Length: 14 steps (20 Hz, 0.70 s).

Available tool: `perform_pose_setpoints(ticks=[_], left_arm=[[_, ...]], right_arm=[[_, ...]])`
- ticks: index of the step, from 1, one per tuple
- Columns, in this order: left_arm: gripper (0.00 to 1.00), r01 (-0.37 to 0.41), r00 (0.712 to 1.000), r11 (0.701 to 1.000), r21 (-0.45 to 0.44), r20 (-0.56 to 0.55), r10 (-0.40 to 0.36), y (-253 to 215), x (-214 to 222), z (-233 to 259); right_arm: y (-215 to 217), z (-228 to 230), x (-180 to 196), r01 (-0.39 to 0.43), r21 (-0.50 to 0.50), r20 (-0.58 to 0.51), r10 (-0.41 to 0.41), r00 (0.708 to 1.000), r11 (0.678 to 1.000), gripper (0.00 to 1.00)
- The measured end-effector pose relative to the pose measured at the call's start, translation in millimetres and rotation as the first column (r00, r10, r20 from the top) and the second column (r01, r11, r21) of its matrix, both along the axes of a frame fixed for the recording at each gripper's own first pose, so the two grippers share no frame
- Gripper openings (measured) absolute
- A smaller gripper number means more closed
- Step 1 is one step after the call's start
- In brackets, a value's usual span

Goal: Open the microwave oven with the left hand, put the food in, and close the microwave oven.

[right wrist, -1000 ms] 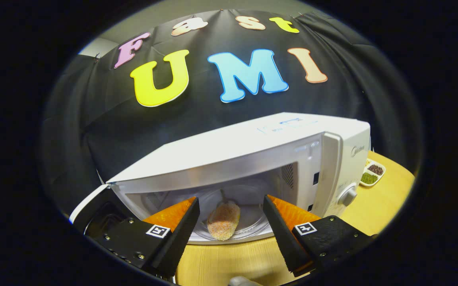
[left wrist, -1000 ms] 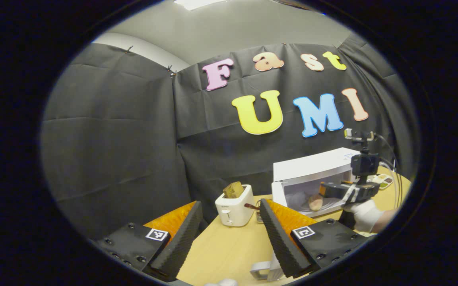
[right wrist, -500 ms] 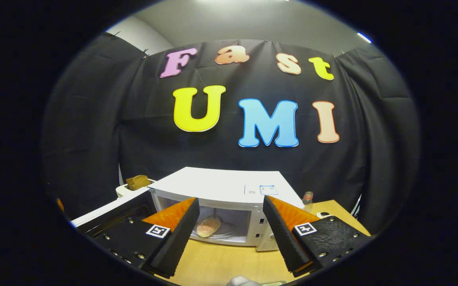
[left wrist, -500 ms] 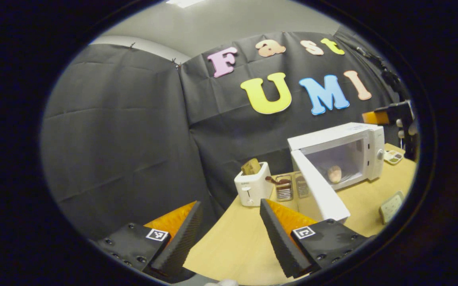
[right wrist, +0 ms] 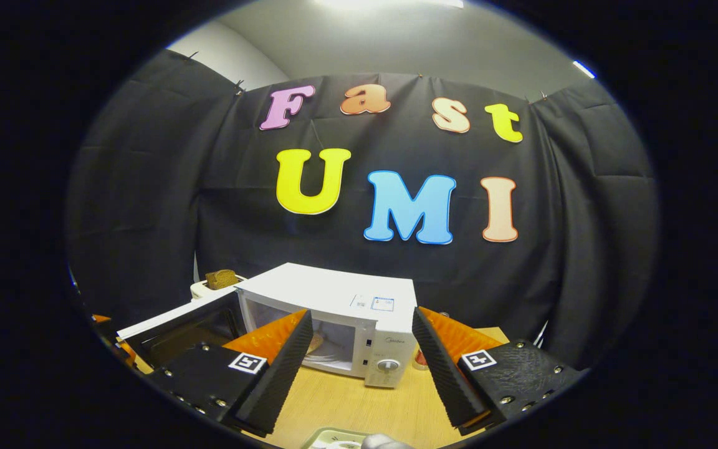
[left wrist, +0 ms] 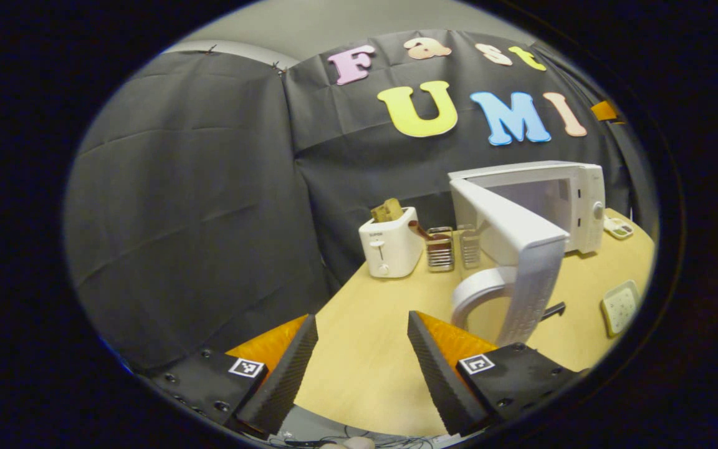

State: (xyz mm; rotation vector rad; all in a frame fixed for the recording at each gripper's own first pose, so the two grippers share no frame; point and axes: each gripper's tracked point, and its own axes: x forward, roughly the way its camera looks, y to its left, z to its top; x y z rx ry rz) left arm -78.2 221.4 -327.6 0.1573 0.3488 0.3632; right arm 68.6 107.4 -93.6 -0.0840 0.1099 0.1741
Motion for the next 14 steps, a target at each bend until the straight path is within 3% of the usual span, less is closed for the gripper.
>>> perform_pose_setpoints(ticks=[1,3,8,14], left_arm=[[0.93,0.01,1.0,1.0,-0.023,0.0,-0.01,-8.8,-2.0,-4.0],[0.94,0.037,0.999,0.997,-0.065,-0.005,-0.037,-29.0,-1.8,-8.0],[0.93,0.102,0.994,0.992,-0.073,-0.019,-0.104,-84.4,1.2,-3.9],[0.94,0.205,0.978,0.967,-0.149,0.005,-0.207,-164.1,21.5,-1.8]], right_arm=[[-3.1,-0.5,-1.8,-0.003,0.004,-0.007,0.003,1.0,1.0,0.98],[-10.5,-3.8,-1.5,-0.001,-0.006,-0.01,0.0,1.0,1.0,0.98],[-23.3,-11.4,0.2,0.003,-0.005,-0.037,-0.003,0.999,1.0,0.98],[-61.0,-12.7,0.5,0.038,-0.004,-0.056,-0.038,0.998,0.999,0.96]])
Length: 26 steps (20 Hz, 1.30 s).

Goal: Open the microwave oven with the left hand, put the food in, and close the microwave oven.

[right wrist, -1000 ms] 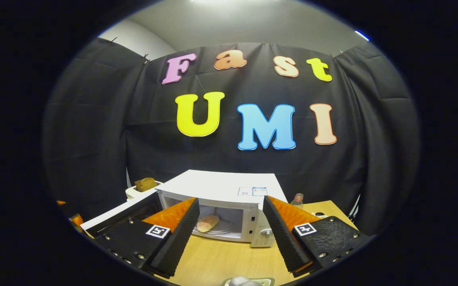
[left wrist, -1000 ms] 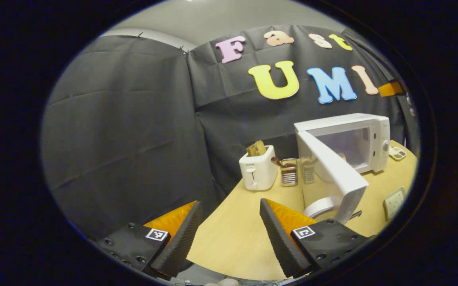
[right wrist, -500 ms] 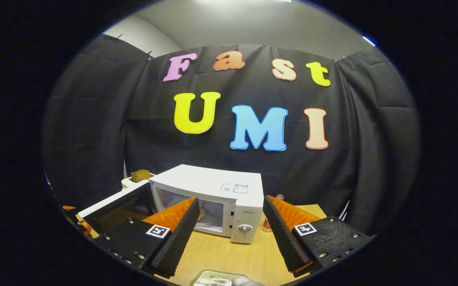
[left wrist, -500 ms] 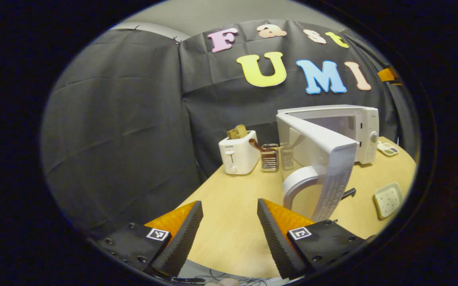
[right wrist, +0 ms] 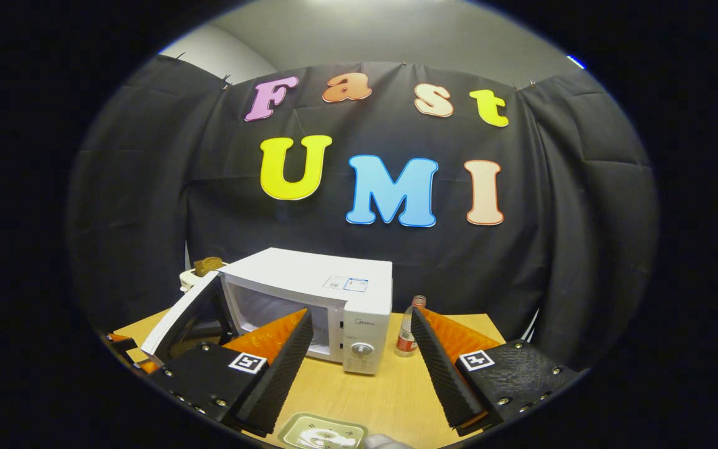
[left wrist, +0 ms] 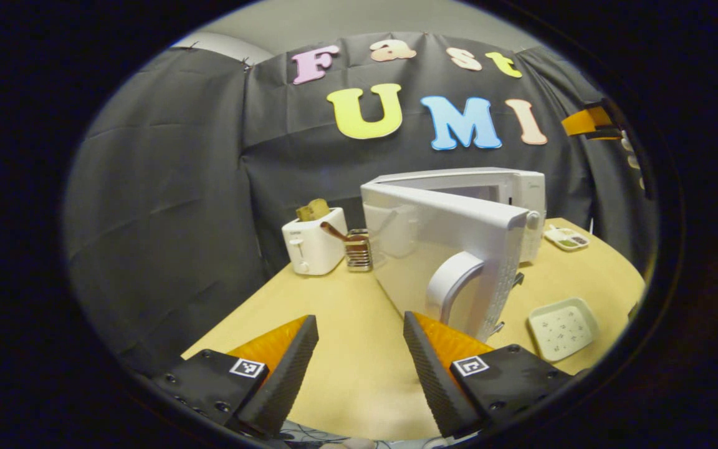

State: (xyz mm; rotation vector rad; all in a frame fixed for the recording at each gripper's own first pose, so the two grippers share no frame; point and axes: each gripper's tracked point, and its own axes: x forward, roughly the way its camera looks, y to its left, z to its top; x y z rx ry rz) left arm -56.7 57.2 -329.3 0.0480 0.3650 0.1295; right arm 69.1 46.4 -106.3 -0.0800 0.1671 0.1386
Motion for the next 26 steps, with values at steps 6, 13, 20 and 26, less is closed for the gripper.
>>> perform_pose_setpoints(ticks=[6,13,20,26], left_arm=[[0.94,0.115,0.993,0.993,-0.022,0.015,-0.114,-78.4,31.9,5.8],[0.93,0.2,0.978,0.979,-0.025,0.063,-0.199,-145.7,98.1,12.1],[0.94,0.251,0.963,0.968,-0.023,0.112,-0.247,-190.2,168.3,13.0],[0.94,0.304,0.947,0.953,-0.009,0.113,-0.301,-222.8,205.2,4.3]], right_arm=[[-30.4,8.2,7.4,0.021,0.009,0.005,-0.021,1.0,1.0,0.96],[-60.0,17.5,20.4,0.052,0.067,0.033,-0.054,0.998,0.996,0.96],[-73.6,12.0,36.8,0.062,0.062,0.006,-0.062,0.998,0.996,0.96],[-87.4,3.9,44.8,0.087,0.074,-0.014,-0.086,0.996,0.993,0.96]])
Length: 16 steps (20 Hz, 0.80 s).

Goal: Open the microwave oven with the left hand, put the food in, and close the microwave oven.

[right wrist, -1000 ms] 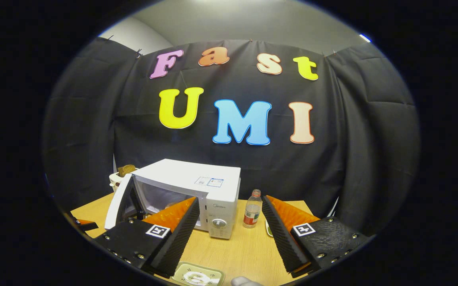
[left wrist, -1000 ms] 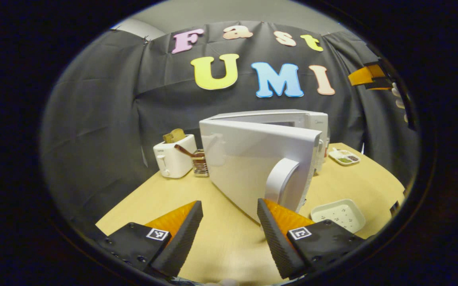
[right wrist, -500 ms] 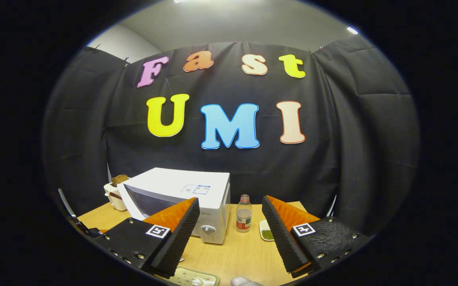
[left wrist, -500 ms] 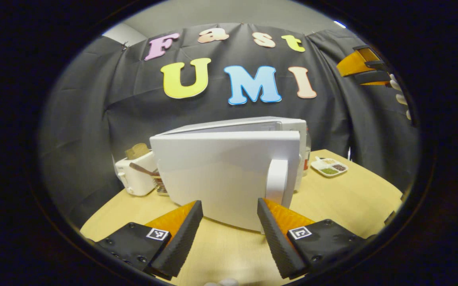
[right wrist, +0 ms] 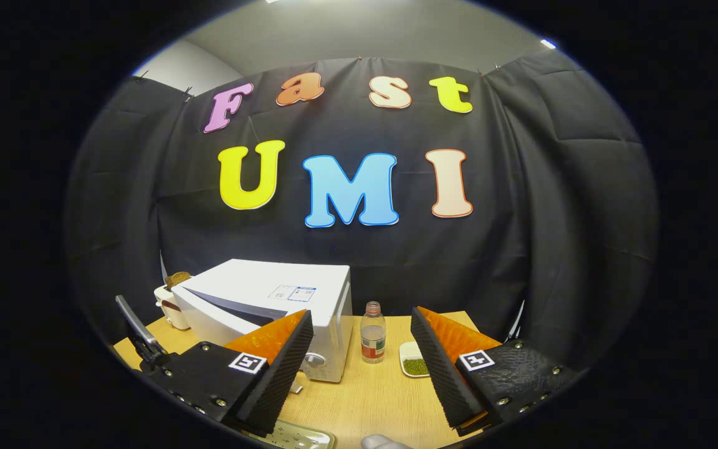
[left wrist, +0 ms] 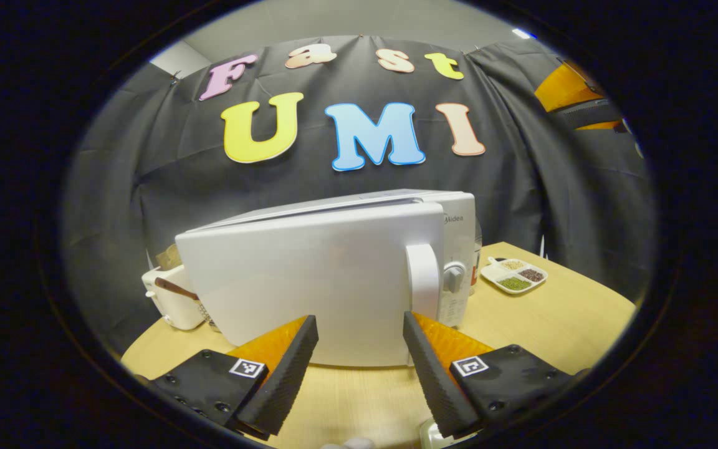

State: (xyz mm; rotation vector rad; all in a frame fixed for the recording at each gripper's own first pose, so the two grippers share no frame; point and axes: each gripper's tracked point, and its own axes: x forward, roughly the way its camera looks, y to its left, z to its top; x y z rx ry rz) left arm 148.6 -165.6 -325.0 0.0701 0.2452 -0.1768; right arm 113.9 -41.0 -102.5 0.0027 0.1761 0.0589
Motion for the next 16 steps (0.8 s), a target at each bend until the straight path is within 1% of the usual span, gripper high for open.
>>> perform_pose_setpoints(ticks=[2,4,8,9,10,11,12,14,15,16], left_arm=[[0.94,0.009,1.0,1.0,0.015,0.007,-0.009,-8.7,10.7,-1.9],[0.93,0.012,1.0,1.0,0.002,0.008,-0.012,-13.9,20.3,-1.2],[0.99,-0.034,0.999,0.999,-0.018,0.016,0.034,-9.4,40.9,0.3],[0.94,-0.032,0.999,0.999,-0.03,0.002,0.032,-10.7,44.0,-1.7],[0.97,-0.025,1.0,0.998,-0.051,0.0,0.025,-15.3,44.1,-2.9],[0.99,-0.03,1.0,0.998,-0.048,0.003,0.03,-15.9,43.5,-3.9],[0.98,-0.034,0.999,0.999,-0.031,0.002,0.034,-15.2,42.6,-5.3],[0.95,-0.049,0.999,0.998,-0.03,0.011,0.049,-14.3,41.9,-3.3],[0.95,-0.058,0.998,0.998,-0.033,0.012,0.058,-13.0,41.7,-3.7],[0.98,-0.06,0.998,0.998,-0.032,0.014,0.06,-14.0,42.1,-3.6]], right_arm=[[-3.5,-1.7,3.1,0.008,-0.005,-0.002,-0.008,1.0,1.0,0.96],[-8.9,-2.8,5.8,0.015,-0.008,-0.006,-0.015,1.0,1.0,0.96],[-20.3,-5.1,3.7,0.035,-0.006,-0.02,-0.035,0.999,0.999,0.96],[-20.4,-4.4,6.0,0.036,-0.006,-0.024,-0.036,0.999,0.999,0.96],[-21.8,-4.1,6.7,0.037,-0.006,-0.026,-0.037,0.999,0.999,0.96],[-22.2,-4.1,7.8,0.037,-0.007,-0.031,-0.037,0.999,0.999,0.96],[-22.3,-3.8,8.1,0.037,-0.008,-0.032,-0.037,0.999,0.999,0.96],[-20.7,-4.2,8.9,0.033,-0.009,-0.035,-0.033,0.999,0.999,0.96],[-21.1,-5.3,9.5,0.031,-0.006,-0.04,-0.031,0.999,1.0,0.96],[-19.9,-5.4,9.6,0.028,-0.001,-0.042,-0.028,0.999,1.0,0.96]])
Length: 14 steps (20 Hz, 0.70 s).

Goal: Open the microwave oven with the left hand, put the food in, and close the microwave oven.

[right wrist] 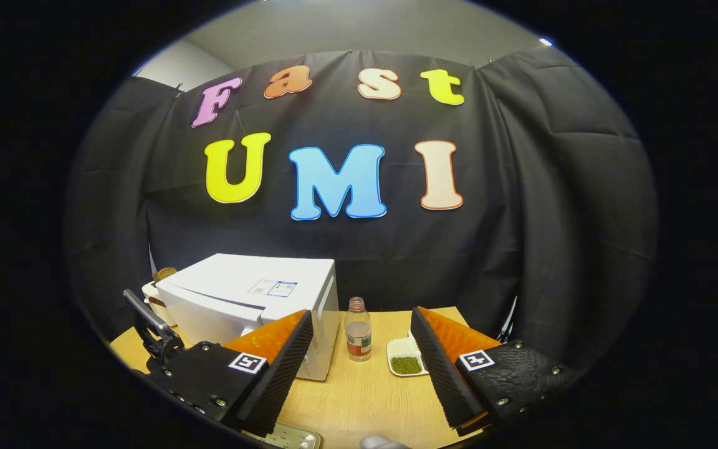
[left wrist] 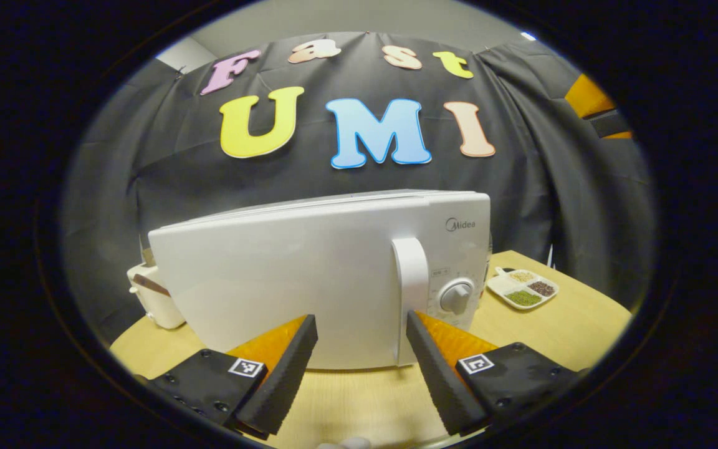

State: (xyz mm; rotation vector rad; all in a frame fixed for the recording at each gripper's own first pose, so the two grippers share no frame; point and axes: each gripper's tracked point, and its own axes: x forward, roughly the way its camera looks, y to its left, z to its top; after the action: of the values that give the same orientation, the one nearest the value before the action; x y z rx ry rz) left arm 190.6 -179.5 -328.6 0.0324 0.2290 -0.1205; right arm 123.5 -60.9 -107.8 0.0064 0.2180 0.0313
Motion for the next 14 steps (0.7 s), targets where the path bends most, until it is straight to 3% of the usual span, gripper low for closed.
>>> perform_pose_setpoints(ticks=[8,9,11,14], left_arm=[[1.0,-0.024,1.0,1.0,-0.012,0.019,0.024,-8.0,12.3,0.4],[0.95,-0.019,1.0,1.0,0.004,0.009,0.019,-8.1,11.4,-2.9],[0.99,-0.017,1.0,1.0,0.002,0.009,0.017,-7.7,11.4,-1.1],[0.95,-0.016,1.0,1.0,0.012,0.001,0.016,-3.8,5.1,1.7]], right_arm=[[11.5,-5.8,1.6,-0.029,-0.001,-0.023,0.029,0.999,1.0,0.96],[12.7,-6.3,0.9,-0.034,-0.006,-0.023,0.034,0.999,0.999,0.96],[14.0,-6.7,-0.9,-0.04,-0.011,-0.025,0.039,0.999,0.999,0.96],[14.9,-2.4,-4.3,-0.04,0.002,-0.017,0.04,0.999,0.999,0.96]])
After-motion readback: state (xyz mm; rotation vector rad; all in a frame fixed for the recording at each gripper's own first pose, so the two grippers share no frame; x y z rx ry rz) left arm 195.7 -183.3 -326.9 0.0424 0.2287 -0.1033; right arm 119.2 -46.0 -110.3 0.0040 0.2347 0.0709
